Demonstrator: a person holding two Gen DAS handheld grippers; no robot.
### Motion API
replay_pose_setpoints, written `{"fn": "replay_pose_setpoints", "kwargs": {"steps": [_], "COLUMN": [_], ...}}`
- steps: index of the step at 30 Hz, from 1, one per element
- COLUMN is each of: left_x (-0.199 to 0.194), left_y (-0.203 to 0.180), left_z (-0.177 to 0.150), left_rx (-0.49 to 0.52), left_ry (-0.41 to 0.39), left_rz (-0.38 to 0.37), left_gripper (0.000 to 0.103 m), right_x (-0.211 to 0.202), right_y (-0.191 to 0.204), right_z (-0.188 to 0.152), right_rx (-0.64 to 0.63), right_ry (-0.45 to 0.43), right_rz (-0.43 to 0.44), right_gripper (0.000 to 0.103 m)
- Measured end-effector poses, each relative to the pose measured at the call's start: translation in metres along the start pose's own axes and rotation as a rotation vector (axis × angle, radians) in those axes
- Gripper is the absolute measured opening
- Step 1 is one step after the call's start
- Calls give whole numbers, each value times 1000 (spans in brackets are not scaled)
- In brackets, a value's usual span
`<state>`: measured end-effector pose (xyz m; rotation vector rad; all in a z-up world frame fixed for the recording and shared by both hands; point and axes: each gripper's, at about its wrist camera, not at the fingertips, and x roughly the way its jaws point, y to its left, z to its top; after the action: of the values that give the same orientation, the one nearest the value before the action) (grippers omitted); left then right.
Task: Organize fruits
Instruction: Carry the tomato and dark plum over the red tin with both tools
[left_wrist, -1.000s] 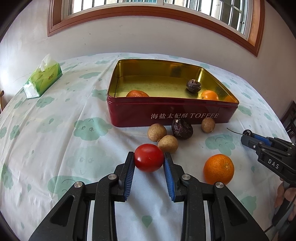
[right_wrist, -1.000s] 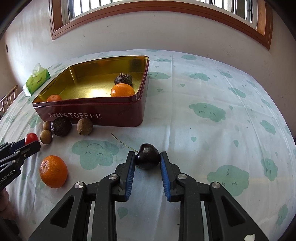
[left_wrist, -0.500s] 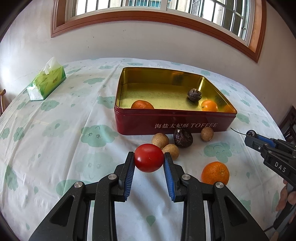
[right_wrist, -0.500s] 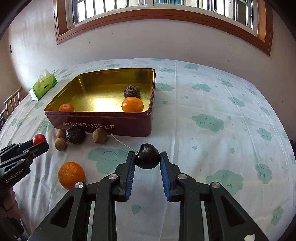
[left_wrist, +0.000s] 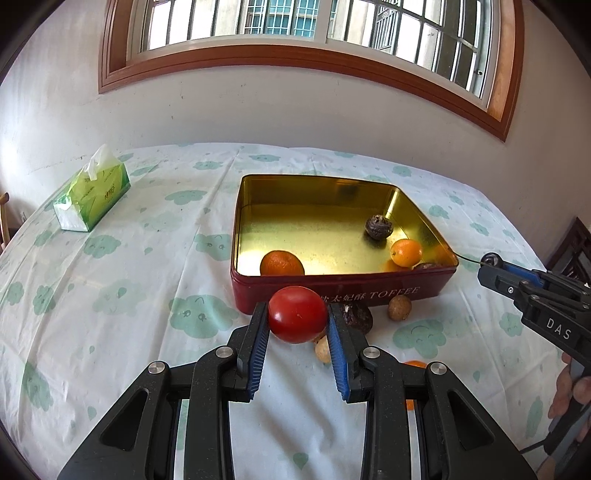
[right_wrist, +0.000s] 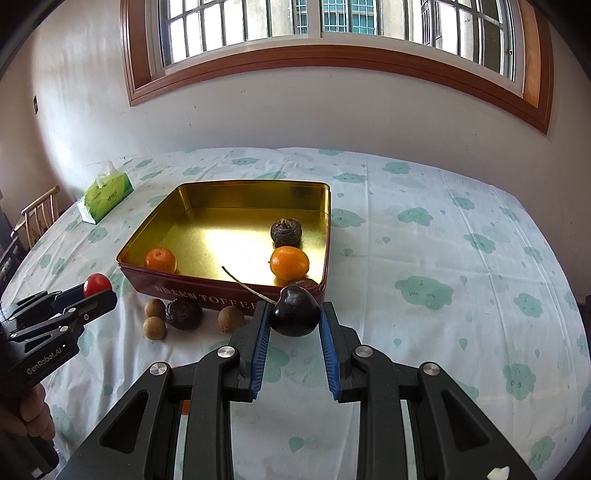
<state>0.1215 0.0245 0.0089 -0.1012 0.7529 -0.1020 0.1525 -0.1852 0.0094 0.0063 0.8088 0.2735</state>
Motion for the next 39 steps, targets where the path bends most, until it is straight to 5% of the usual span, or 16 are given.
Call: {"fn": "replay_pose_setpoints", "kwargs": {"steps": [17, 39], "left_x": [34, 79], "left_y": [8, 9], "left_z": [48, 45], "left_rx": [3, 27], "left_ry": [-14, 72], "left_rz": [-49, 37], "left_gripper": [32, 32], "right_x": [47, 92], "right_y": [10, 8], "right_z": [32, 34], "right_rx": [-25, -26], "right_ry": [37, 105], "right_rz": [22, 25], "right_gripper": [25, 25]}}
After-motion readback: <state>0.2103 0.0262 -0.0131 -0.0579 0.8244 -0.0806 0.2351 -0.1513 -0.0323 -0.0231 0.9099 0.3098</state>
